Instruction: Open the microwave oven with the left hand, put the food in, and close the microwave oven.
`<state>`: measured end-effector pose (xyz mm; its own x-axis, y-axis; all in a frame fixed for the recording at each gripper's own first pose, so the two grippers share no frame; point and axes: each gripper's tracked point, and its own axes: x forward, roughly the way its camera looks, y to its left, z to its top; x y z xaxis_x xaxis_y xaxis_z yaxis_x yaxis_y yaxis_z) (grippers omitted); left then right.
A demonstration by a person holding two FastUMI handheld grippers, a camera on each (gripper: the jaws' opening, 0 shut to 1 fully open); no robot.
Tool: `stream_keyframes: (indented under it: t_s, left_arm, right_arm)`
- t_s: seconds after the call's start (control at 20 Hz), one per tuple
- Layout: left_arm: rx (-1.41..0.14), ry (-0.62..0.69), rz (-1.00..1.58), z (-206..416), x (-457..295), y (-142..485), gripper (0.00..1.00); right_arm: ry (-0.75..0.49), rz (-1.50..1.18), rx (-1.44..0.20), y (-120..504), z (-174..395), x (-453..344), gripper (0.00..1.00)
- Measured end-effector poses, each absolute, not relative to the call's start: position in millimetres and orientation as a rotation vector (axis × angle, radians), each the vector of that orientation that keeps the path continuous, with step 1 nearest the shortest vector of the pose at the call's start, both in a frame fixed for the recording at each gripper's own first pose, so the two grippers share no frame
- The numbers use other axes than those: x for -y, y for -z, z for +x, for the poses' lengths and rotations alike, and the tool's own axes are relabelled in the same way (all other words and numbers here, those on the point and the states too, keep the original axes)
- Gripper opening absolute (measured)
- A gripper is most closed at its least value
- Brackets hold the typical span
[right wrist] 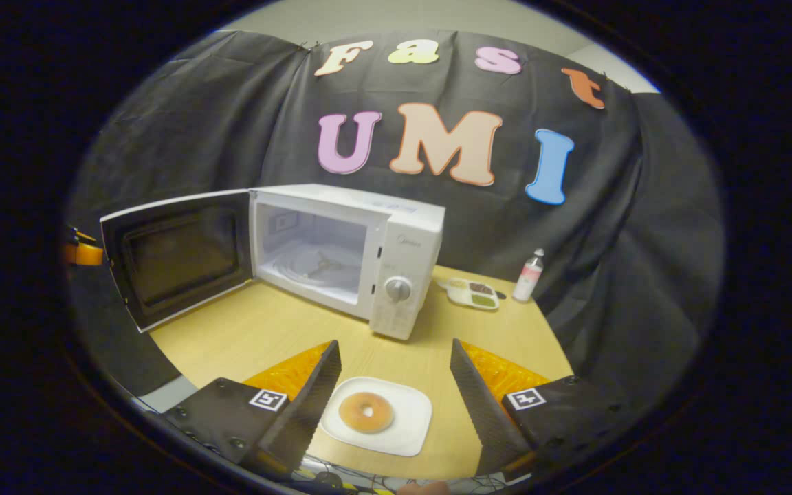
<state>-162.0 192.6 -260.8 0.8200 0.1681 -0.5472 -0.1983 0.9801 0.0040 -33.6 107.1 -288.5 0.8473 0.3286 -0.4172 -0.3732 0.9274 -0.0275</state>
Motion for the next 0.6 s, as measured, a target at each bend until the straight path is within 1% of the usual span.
stream_keyframes:
  t_s: [0.25, 0.4, 0.45, 0.6]
  left_arm:
    - [-0.579, -0.259, 0.001, -168, -194, 238, 0.96]
    - [-0.581, -0.269, -0.004, -162, -187, 236, 0.96]
    - [-0.584, -0.267, -0.012, -159, -183, 237, 0.96]
    - [-0.598, -0.262, -0.027, -152, -174, 241, 0.96]
  right_arm:
    - [-0.45, -0.115, -0.568, 369, -36, -121, 0.99]
    - [-0.451, -0.112, -0.626, 397, -34, -117, 0.99]
    - [-0.454, -0.117, -0.642, 405, -34, -116, 0.98]
    - [-0.481, -0.115, -0.711, 429, -45, -118, 0.99]
